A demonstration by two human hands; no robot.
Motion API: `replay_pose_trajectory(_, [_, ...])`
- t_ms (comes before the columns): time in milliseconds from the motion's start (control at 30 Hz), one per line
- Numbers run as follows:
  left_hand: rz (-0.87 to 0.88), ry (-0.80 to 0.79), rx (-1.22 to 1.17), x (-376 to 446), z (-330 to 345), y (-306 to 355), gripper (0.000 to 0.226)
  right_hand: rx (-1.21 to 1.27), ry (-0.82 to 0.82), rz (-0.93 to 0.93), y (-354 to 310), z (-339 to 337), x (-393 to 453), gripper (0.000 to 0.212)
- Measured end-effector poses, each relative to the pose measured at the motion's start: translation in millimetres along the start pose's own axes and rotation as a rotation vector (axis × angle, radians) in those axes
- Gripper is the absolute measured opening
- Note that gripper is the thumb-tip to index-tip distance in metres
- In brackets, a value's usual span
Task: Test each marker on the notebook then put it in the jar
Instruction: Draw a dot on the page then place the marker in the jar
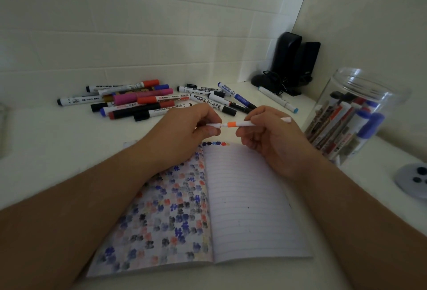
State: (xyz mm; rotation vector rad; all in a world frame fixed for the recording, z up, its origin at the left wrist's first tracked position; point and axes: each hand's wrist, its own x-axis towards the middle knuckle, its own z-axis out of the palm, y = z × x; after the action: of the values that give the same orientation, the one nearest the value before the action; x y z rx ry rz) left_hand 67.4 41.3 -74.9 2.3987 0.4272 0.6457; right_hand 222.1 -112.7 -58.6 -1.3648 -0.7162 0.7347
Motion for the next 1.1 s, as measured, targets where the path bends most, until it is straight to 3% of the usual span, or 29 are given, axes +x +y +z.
replay_pose_trajectory(233, [0.005,0.019,-0.03,0,-2,1,0.012,-0.127,-0.003,-0.052,5,-2,1,0.016])
replay_pose_trajectory(567, [0.069,0.069,-0.037,-5,-3,8,0.018,-0.101,-0.029,-0.063,4,-1,2,0.027])
replay_pose_trajectory(733, [0.1,0.021,-0.042,-4,5,9,0.013,-0.116,0.098,-0.084,-7,4,-5,0.017])
replay_pose_trajectory(867, [0.128,-0.093,0.009,-2,7,4,0.031,-0.375,0.171,-0.305,-37,15,-27,0.007])
replay_pose_trajectory(1000, [0.095,-0.102,-0.027,-4,8,3,0.031,-0.62,0.235,-0.615,-93,14,-71,0.048])
replay_pose_trajectory(1100, [0.066,-0.101,-0.068,-6,7,4,0.026,-0.71,0.441,-0.788,-145,-7,-106,0.055])
